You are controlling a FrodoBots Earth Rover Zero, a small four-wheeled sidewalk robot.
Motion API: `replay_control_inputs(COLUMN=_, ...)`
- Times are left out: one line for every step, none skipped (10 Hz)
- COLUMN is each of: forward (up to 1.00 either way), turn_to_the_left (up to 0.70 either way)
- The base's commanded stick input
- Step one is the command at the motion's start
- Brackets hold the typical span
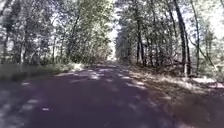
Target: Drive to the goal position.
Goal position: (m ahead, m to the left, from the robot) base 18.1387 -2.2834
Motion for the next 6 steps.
replay_control_inputs(forward=0.45, turn_to_the_left=0.0)
replay_control_inputs(forward=0.45, turn_to_the_left=0.0)
replay_control_inputs(forward=0.45, turn_to_the_left=0.0)
replay_control_inputs(forward=0.45, turn_to_the_left=0.0)
replay_control_inputs(forward=0.45, turn_to_the_left=0.0)
replay_control_inputs(forward=0.45, turn_to_the_left=0.0)
